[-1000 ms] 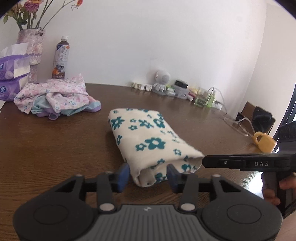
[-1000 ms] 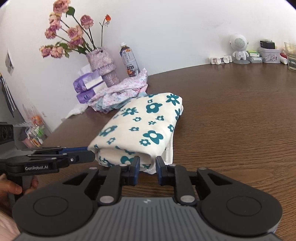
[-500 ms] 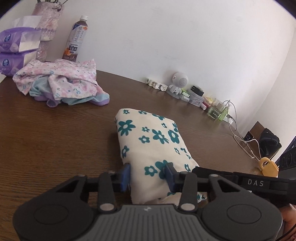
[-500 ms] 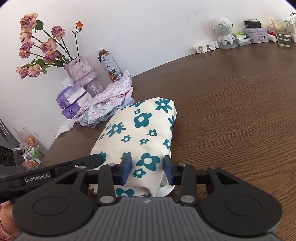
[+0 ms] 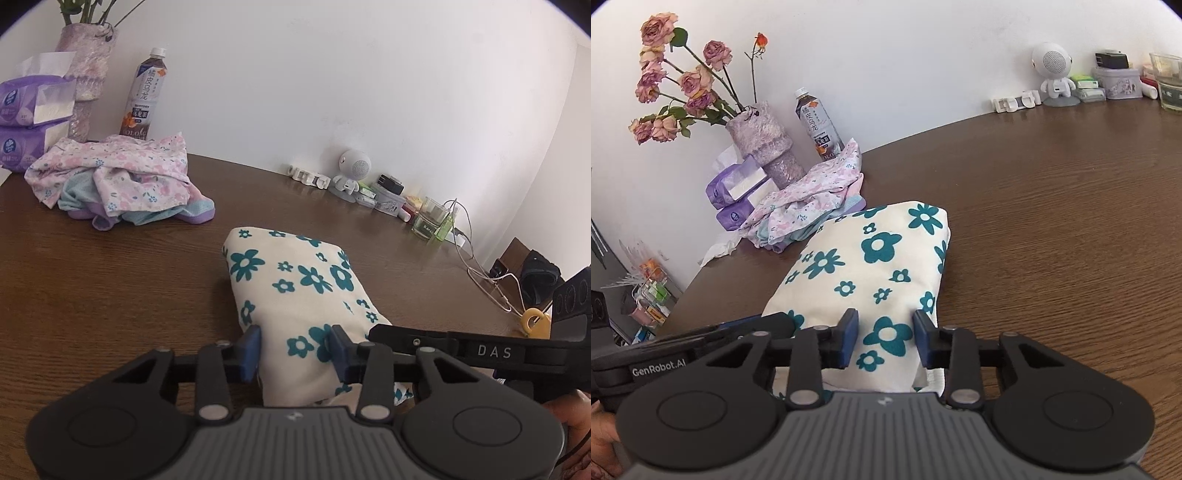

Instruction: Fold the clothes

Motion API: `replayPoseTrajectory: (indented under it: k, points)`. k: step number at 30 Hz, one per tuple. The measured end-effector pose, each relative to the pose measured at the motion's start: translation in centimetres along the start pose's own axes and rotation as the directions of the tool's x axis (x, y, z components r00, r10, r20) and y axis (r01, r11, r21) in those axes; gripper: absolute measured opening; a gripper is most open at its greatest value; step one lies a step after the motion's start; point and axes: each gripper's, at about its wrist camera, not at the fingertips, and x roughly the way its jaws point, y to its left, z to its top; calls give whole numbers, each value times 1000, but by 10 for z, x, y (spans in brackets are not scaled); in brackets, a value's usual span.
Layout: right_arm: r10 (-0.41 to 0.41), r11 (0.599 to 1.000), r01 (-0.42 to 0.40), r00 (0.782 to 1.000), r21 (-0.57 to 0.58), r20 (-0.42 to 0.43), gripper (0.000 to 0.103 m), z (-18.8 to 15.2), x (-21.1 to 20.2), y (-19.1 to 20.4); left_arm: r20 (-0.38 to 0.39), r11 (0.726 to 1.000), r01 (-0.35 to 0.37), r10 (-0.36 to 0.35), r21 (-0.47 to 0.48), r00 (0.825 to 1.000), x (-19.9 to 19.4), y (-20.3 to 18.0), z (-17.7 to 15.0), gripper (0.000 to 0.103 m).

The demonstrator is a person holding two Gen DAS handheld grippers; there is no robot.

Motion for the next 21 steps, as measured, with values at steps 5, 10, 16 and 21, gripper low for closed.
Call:
replayPoseTrajectory:
  k: [5,10,16,21]
  points:
    - [18,999,-19,999,27,28,67,17,-7,-10,25,1000,-10,11,-7,1000,-5,4,13,69]
    - [47,999,-48,997,5,58,103,25,-11,-4,70,1000,7,-6,-18,998,-10,8,18,83]
    - [91,995,-92,995,25,34,103,23,-4,-7,44,997,20,-17,-70,999,-5,17,21,87]
    - [106,993,-106,994,44,11,101,23,6,-10,16,998,41,-40,-38,999,4,18,22,87]
